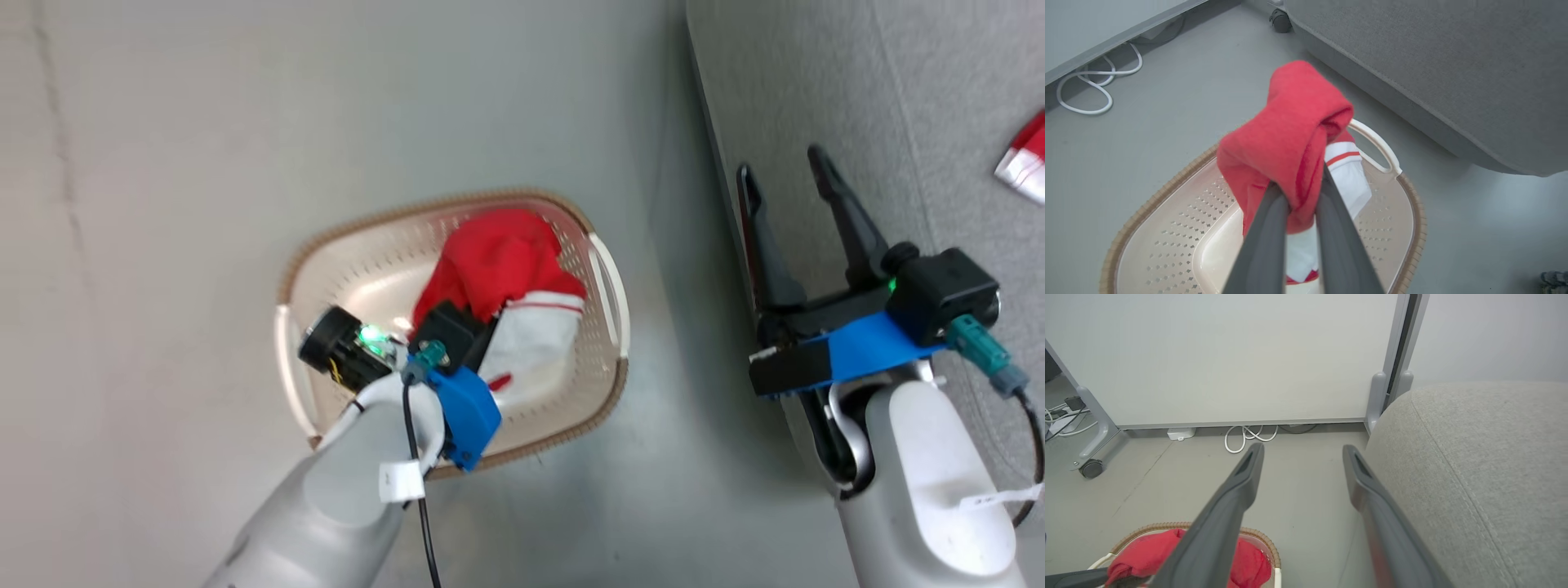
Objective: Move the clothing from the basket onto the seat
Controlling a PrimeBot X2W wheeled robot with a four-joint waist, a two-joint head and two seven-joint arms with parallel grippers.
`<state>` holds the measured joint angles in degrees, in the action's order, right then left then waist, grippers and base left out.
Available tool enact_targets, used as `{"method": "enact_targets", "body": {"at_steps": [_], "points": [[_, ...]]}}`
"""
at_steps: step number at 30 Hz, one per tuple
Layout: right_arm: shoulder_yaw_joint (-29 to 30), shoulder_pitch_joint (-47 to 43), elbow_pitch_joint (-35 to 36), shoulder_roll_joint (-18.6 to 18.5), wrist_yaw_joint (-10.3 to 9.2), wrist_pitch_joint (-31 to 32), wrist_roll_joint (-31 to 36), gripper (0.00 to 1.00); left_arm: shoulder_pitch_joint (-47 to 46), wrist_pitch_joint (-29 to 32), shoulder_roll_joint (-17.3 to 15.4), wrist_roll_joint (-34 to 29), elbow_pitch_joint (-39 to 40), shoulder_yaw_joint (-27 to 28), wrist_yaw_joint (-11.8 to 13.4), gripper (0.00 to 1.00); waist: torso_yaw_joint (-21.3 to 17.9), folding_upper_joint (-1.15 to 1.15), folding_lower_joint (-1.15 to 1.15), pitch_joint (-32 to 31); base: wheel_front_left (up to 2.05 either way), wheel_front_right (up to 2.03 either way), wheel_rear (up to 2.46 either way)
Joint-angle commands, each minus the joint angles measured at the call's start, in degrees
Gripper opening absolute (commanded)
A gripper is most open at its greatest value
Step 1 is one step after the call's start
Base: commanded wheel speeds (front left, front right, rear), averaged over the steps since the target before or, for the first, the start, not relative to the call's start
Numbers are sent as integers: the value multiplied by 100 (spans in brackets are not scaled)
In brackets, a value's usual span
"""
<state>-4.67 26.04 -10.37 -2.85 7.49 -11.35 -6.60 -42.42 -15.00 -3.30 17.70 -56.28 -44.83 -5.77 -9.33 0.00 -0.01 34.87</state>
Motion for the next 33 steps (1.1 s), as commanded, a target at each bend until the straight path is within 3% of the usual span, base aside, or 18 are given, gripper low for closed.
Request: {"method": "enact_targets", "body": {"at_steps": [1,16,33], "points": [[32,-173,-66,-7,1,53,63,100,137,-28,28,38,62,-55,-51,0,364,0,1,-677,0,0,0],[122,-1180,-449,-7,1,353,48,100,623,-29,44,596,939,-695,-171,0,977,0,1,-2546,0,0,0],[-37,-1824,-541,-7,2,482,-244,100,80,-28,40,1565,1407,-1428,-172,0,1316,0,1,-3376,0,0,0]]}}
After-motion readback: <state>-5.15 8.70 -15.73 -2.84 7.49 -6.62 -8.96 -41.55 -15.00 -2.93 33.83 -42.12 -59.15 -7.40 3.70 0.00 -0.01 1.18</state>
